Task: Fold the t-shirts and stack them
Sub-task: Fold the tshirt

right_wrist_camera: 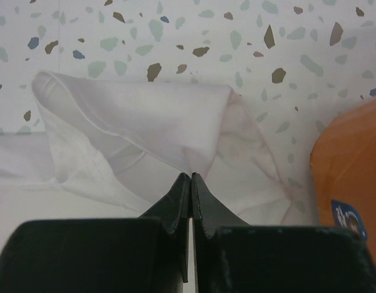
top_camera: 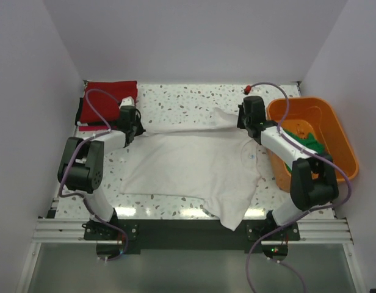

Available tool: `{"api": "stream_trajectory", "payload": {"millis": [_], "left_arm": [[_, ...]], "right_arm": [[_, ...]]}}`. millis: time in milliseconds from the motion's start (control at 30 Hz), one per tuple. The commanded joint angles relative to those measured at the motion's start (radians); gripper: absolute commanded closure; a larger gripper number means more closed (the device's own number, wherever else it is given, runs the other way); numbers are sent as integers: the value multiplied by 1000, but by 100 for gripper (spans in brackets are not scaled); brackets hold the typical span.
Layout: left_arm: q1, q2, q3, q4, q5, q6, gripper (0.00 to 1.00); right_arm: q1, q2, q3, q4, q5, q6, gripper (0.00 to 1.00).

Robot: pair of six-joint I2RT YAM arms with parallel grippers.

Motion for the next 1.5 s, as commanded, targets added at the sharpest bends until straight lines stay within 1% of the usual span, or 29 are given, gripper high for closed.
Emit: {"api": "stream_trajectory", "payload": {"millis": [0, 167, 267, 367, 500, 600, 733, 800, 833, 867, 900, 933, 967, 1000, 1033, 1067, 1100, 1133, 1200, 1267, 1333, 1367, 1400, 1467], "left_arm": [[8, -100, -63, 92, 5, -22, 100], [8, -172, -116, 92, 0, -22, 100], [8, -205, -138, 75, -17, -22, 100], [8, -241, -164, 74, -15, -24, 100], [6, -264, -193, 63, -12, -22, 100], [8, -260, -190, 34, -14, -21, 100], [8, -252, -192, -21, -5, -31, 100], [8, -254, -195, -76, -11, -44, 81], [8, -257, -199, -93, -30, -50, 73], [8, -263, -205, -119, -52, -82, 57], [8, -271, -209, -185, -70, -93, 44], [6, -296, -213, -205, -98, -102, 33], [8, -315, -219, -228, -112, -126, 16], [6, -359, -222, -263, -118, -130, 9], [6, -385, -224, -277, -123, -134, 0], [6, -410, -218, -297, -133, -157, 0], [6, -435, -210, -335, -139, -166, 0], [6, -471, -199, -356, -146, -174, 0], [6, -494, -147, -420, -140, -196, 0], [5, -493, -98, -443, -104, -199, 0], [-11, -478, -89, -400, -23, -179, 0], [-18, -467, -81, -359, -3, -173, 0], [-43, -435, -74, -347, 14, -171, 0], [-67, -386, -26, -330, 22, -159, 0]], "right_arm": [[-6, -127, -82, 22, -13, 41, 100], [-4, -257, -182, -1, -29, 60, 100], [-3, -305, -236, -26, -36, 84, 100], [-4, -380, -306, -40, -77, 109, 100], [1, -458, -384, -73, -94, 182, 100], [7, -492, -435, -112, -103, 240, 100], [27, -495, -504, -136, -149, 316, 100], [39, -492, -552, -155, -187, 357, 91], [43, -494, -565, -163, -197, 368, 91], [48, -500, -594, -173, -204, 380, 89], [53, -507, -604, -208, -229, 391, 78], [57, -518, -610, -230, -230, 394, 68], [66, -558, -618, -253, -229, 397, 60], [79, -576, -616, -302, -227, 400, 46], [82, -602, -613, -320, -235, 399, 36], [83, -643, -600, -336, -246, 393, 13], [83, -664, -589, -359, -252, 377, 6], [83, -678, -575, -365, -258, 368, 2], [85, -690, -518, -368, -257, 335, 1], [86, -673, -456, -353, -250, 293, 1], [83, -618, -414, -301, -253, 273, 1], [85, -592, -373, -276, -258, 259, 1], [85, -526, -348, -238, -258, 256, 1], [85, -456, -267, -189, -296, 242, 1]]}}
